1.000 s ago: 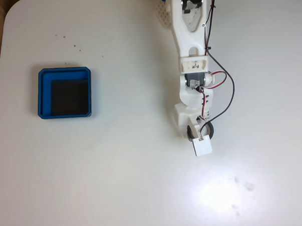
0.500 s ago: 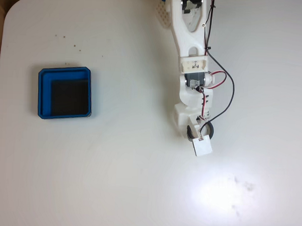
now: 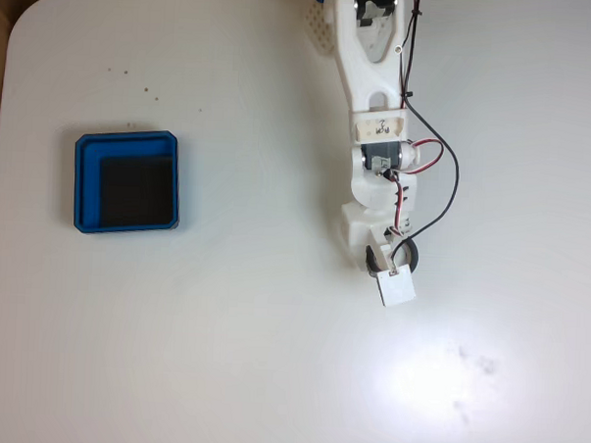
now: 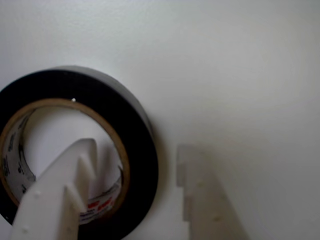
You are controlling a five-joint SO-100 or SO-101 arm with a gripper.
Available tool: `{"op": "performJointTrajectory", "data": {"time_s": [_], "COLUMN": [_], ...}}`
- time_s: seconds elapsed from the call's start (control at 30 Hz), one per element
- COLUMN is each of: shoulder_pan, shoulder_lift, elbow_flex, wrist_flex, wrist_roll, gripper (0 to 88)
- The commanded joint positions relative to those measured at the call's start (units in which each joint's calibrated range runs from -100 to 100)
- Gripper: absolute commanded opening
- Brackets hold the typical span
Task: Pick the black tape roll and drop it in the blue box
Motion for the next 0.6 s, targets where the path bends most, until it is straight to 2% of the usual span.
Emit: {"op": "performJointTrajectory", "data": {"time_s": [0.0, 0.17, 0.33, 0.57], "shoulder_pan": [0.1, 0.0, 0.2, 0.1], "shoulder_lift": [-0.5, -0.5, -0.6, -0.5], "elbow_flex": [-3.5, -3.5, -3.9, -3.8], "wrist_flex": [-0.4, 0.6, 6.7, 7.5], "wrist_roll": [0.3, 0.3, 0.3, 0.2], "gripper": [14.7, 14.7, 14.7, 14.7]}}
